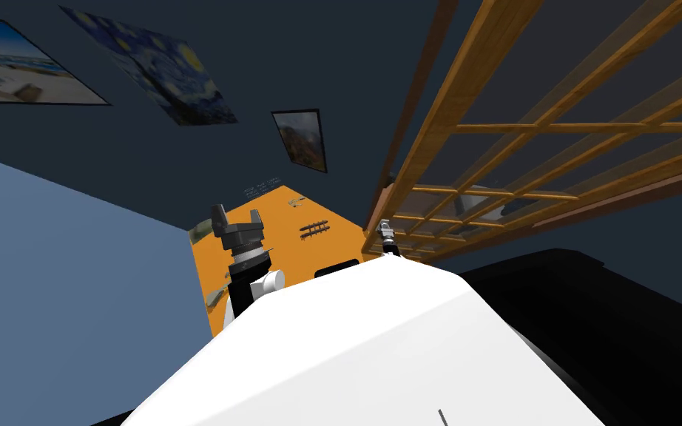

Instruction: Pull the door open

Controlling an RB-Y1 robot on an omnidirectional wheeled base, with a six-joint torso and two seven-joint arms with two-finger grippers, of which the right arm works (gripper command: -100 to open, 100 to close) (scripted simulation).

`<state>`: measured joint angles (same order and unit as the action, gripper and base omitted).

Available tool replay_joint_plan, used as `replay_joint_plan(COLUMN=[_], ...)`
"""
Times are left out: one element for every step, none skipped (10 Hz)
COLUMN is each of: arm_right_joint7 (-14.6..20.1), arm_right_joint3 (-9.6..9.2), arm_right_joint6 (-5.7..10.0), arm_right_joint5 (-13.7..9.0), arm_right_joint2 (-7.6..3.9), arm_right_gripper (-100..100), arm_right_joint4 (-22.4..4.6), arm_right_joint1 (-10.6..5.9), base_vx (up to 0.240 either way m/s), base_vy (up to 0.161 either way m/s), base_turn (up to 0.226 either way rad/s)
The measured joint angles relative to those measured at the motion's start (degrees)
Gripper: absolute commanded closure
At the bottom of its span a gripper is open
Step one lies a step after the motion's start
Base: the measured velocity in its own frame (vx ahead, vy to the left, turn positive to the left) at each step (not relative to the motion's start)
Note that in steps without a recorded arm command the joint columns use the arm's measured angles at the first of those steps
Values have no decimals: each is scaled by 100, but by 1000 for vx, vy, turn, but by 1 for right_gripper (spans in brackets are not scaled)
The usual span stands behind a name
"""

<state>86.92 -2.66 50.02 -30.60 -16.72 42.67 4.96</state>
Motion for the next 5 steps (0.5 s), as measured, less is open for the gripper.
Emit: replay_joint_plan(arm_right_joint7=[-71,-152,-234,-308,-383], arm_right_joint3=[0,6,17,25,25], arm_right_joint6=[14,16,18,25,33], arm_right_joint5=[-107,-221,-339,-453,-560], arm_right_joint2=[3,13,15,15,23], arm_right_gripper=[100,100,100,100,100], arm_right_joint4=[-11,12,30,15,12], arm_right_joint1=[-14,-2,12,13,2], base_vx=[-216,-220,-189,-184,-217], base_vy=[-35,-36,-44,-40,-20], base_turn=[255,327,337,251,227])
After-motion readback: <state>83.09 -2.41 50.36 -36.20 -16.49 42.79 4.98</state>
